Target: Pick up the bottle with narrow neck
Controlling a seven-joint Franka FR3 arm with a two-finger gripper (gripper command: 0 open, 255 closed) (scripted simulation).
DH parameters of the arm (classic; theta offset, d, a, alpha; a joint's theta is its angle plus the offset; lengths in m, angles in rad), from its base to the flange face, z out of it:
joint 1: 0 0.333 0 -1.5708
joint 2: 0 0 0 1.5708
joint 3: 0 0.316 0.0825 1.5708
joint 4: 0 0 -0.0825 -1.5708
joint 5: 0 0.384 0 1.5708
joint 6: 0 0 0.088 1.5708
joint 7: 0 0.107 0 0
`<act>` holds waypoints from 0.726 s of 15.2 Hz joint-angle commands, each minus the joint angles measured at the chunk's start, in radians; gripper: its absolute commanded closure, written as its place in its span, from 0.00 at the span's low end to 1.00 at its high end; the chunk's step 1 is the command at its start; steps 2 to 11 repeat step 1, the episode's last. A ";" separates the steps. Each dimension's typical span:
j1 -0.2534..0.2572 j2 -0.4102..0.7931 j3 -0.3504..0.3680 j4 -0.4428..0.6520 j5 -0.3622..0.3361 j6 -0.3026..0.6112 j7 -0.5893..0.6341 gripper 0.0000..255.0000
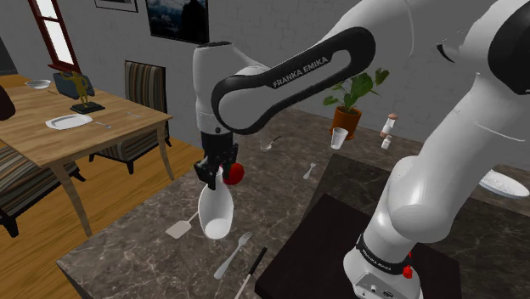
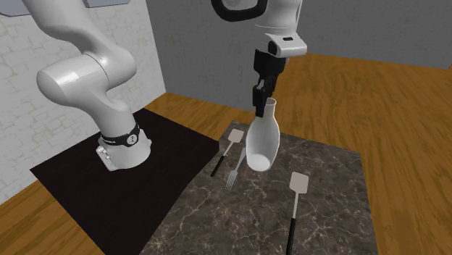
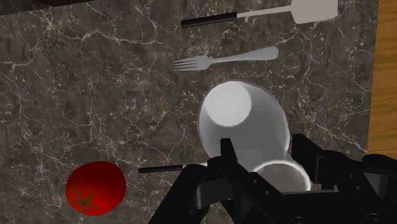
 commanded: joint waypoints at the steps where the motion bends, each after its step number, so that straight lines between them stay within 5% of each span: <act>1: 0.000 -0.006 -0.001 0.003 0.002 -0.009 -0.002 1.00; 11: 0.000 -0.006 -0.001 0.003 0.002 -0.009 -0.002 1.00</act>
